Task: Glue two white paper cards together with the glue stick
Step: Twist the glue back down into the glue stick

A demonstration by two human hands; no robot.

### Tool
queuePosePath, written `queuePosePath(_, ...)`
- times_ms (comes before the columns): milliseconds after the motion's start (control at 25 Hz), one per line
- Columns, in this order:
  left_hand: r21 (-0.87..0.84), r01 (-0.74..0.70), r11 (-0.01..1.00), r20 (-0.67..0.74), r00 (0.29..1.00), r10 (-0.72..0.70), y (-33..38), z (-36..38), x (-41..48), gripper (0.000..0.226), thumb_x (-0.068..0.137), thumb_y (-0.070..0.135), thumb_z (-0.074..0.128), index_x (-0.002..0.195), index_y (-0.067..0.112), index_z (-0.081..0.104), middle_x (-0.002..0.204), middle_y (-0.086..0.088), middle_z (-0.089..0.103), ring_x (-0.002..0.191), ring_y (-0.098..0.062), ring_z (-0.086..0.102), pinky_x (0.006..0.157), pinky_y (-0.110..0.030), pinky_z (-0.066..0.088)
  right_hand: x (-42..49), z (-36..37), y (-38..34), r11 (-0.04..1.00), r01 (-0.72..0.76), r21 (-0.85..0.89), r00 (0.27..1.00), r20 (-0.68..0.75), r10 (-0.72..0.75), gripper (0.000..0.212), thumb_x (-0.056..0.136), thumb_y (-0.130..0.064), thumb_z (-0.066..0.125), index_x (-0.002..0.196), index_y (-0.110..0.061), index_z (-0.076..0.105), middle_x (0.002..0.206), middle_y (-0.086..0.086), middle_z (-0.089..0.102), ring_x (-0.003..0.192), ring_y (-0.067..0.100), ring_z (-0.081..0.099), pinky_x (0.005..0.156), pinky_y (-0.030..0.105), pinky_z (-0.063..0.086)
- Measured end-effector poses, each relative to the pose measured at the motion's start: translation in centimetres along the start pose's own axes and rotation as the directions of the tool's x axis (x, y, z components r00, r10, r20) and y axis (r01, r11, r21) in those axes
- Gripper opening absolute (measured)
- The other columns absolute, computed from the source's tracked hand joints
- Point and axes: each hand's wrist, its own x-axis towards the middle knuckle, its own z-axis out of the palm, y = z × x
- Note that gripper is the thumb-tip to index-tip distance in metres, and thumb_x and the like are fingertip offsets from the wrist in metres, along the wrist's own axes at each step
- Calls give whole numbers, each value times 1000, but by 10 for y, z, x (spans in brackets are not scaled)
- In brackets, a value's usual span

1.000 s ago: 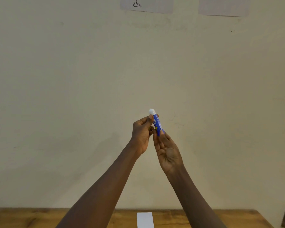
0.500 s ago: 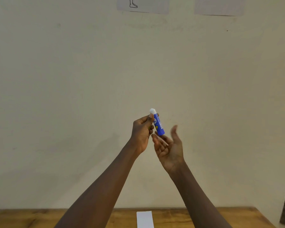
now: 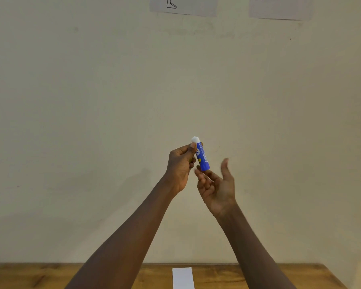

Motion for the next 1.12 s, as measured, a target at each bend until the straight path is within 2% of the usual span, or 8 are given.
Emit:
queuePosePath(160,9,-10,1000,2,1000,10,1,-4,0,23,91,25,46,80,25,67,80,1,57,68,-12,38,63,-21,39,1,6,-1,999,-41,-16,999,-26,40,34,86,-36,51,86,-3,58,46,3,61,36,7,54,39,12,48)
queuePosePath(320,-20,-10,1000,-20,1000,9,1,-2,0,20,92,23,46,90,19,65,77,2,58,66,-12,39,64,-21,39,2,7,7,982,136,133,991,-4,-137,9,79,-10,61,83,-2,62,73,12,69,57,13,69,57,21,59)
queuePosePath(400,-26,-6,1000,-25,1000,5,2,-2,0,20,92,22,46,86,18,65,78,-1,56,64,-12,37,63,-21,38,-1,7,6,988,129,89,992,-2,-129,16,79,-17,62,84,-2,62,79,14,68,60,15,70,61,23,59)
queuePosePath(520,-13,-1,1000,-11,1000,1,2,-2,0,21,91,22,47,82,21,66,82,-4,53,64,-12,35,62,-20,37,-1,8,1,1000,3,10,998,-55,-3,44,81,-44,55,83,0,61,55,7,68,44,9,63,44,16,53)
queuePosePath(640,-13,-1,1000,-5,1000,1,1,0,-1,22,92,23,45,96,16,65,81,-2,55,66,-11,37,65,-21,39,-1,11,2,995,49,81,997,-58,-44,26,82,-29,57,82,-3,60,50,4,65,40,6,58,42,13,51)
queuePosePath(760,-27,12,1000,-22,1000,-13,-1,2,1,30,92,23,44,110,6,60,80,-3,56,68,-12,41,66,-21,41,-1,12,5,984,142,112,989,-48,-137,11,78,-12,62,81,-2,63,75,12,67,51,10,66,54,17,57)
queuePosePath(960,-19,4,1000,-26,1000,-5,0,-2,2,27,92,23,44,105,7,62,82,0,57,70,-12,40,64,-21,40,-2,11,1,1000,-9,2,999,-41,9,44,83,-44,52,87,-1,61,60,7,70,48,10,65,46,17,54)
queuePosePath(1120,4,25,1000,16,1000,-25,-1,-3,1,30,93,26,41,107,7,60,86,-2,57,74,-14,46,68,-21,42,-3,11,0,990,-3,140,1000,-7,5,27,83,-27,56,91,-1,59,54,6,69,45,7,63,47,13,54)
